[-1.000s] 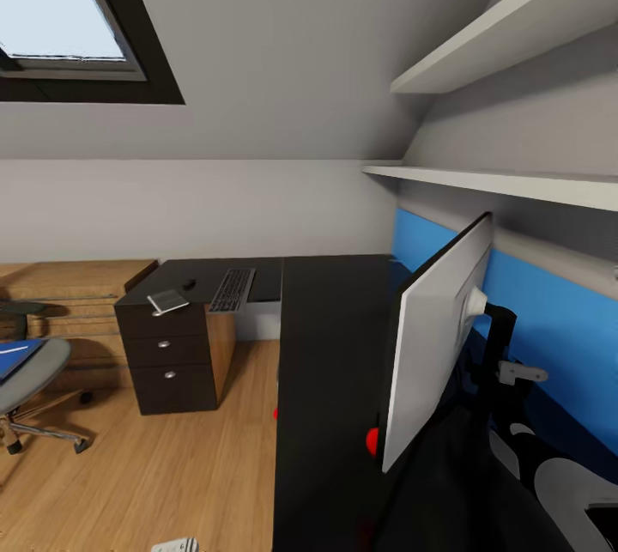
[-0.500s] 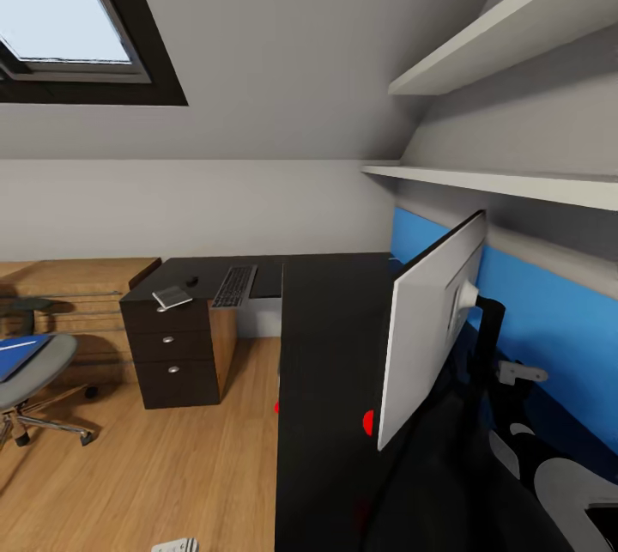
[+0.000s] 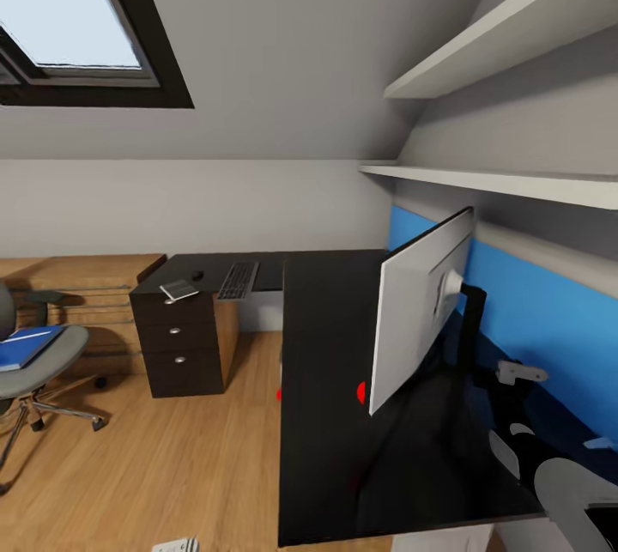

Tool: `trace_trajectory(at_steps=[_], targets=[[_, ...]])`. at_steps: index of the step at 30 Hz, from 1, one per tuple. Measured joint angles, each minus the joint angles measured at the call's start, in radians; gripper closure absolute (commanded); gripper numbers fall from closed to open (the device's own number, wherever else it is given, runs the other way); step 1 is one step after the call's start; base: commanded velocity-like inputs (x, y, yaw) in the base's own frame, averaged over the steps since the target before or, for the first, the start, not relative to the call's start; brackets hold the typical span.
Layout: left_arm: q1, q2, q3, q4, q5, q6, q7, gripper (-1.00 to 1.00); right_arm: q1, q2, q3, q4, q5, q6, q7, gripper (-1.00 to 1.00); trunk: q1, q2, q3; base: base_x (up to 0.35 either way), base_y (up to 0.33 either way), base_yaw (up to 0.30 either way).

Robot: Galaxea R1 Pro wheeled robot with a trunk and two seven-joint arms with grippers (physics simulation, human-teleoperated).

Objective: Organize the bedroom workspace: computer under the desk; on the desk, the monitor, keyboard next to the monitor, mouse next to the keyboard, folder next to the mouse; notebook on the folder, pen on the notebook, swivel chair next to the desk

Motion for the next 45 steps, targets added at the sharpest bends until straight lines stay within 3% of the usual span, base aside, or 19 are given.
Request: trace_trajectory(at_steps=[14, 27, 30, 36, 37, 41, 45], targets=[[0.000, 0.000, 0.000, 0.000, 0.000, 0.000, 0.000, -1.00, 0.000, 0.004, 0.001, 0.000, -0.001, 0.001, 0.000, -1.00, 0.000, 0.000, 0.000, -0.336, 0.000, 0.000], [0.000, 0.000, 0.001, 0.001, 0.000, 0.000, 0.000, -1.00, 0.000, 0.055, 0.005, -0.008, -0.003, 0.036, -0.002, -1.00, 0.000, 0.000, 0.000, -0.241, 0.000, 0.000], [0.000, 0.000, 0.000, 0.000, -0.001, 0.001, 0.000, -1.00, 0.000, 0.072, 0.005, -0.024, -0.004, 0.092, -0.002, -1.00, -0.001, 0.000, 0.000, -0.038, 0.000, 0.000], [0.000, 0.000, 0.000, 0.000, 0.000, 0.001, 0.014, -1.00, 0.000, 0.092, -0.001, -0.188, -0.008, 0.330, -0.003, -1.00, -0.001, 0.000, 0.000, -0.011, 0.000, 0.000], [0.000, 0.000, 0.001, 0.000, 0.000, 0.001, 0.032, -1.00, 0.000, 0.096, -0.002, -0.243, -0.009, 0.397, -0.004, -1.00, -0.001, 0.000, 0.000, -0.003, 0.000, 0.000], [0.000, 0.000, 0.002, 0.001, 0.002, 0.001, 0.082, -1.00, 0.000, 0.111, -0.002, -0.344, -0.011, 0.519, -0.007, -1.00, -0.001, 0.000, 0.000, -0.002, 0.000, 0.000], [0.000, 0.000, 0.011, 0.001, 0.003, 0.000, 0.133, -1.00, 0.000, 0.154, -0.003, -0.473, -0.007, 0.639, -0.038, -1.00, -0.001, 0.000, 0.000, 0.000, 0.000, 0.000]])
